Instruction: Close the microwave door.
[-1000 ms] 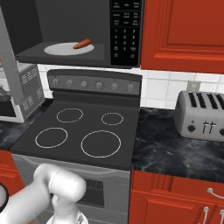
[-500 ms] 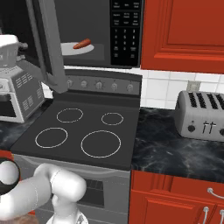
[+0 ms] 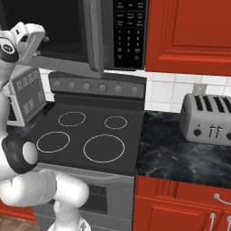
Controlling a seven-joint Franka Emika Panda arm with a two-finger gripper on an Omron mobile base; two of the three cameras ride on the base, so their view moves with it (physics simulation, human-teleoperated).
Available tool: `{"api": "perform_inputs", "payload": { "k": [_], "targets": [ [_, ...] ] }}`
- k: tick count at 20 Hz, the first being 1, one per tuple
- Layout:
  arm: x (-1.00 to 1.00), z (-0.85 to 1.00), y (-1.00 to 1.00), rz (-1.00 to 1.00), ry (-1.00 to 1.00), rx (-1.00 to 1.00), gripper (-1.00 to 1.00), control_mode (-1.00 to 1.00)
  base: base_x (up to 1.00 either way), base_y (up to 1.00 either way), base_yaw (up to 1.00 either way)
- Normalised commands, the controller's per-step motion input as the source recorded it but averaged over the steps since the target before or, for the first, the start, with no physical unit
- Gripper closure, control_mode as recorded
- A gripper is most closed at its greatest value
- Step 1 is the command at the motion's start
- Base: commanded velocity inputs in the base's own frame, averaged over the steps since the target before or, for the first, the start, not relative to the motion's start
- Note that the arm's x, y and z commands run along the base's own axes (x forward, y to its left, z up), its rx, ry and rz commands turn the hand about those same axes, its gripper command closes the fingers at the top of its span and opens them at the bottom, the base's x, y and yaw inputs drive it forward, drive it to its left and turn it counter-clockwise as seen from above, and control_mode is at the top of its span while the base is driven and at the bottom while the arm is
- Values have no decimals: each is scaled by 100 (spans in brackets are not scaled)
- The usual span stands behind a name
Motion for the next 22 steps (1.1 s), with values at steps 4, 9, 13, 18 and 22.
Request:
{"api": "perform_inputs", "payload": {
  "k": [4, 9, 13, 18, 22],
  "targets": [
    [66, 1, -20, 24, 11, 7, -100, -100, 0, 0, 0],
    [52, 0, -26, 18, 0, 13, -100, -100, 0, 0, 0],
    [38, 0, -2, 9, 0, 2, -100, -100, 0, 0, 0],
    [28, 0, 0, 3, 0, 0, -100, -100, 0, 0, 0],
    [14, -1, 0, 0, 0, 1, -100, -100, 0, 0, 0]
  ]
}}
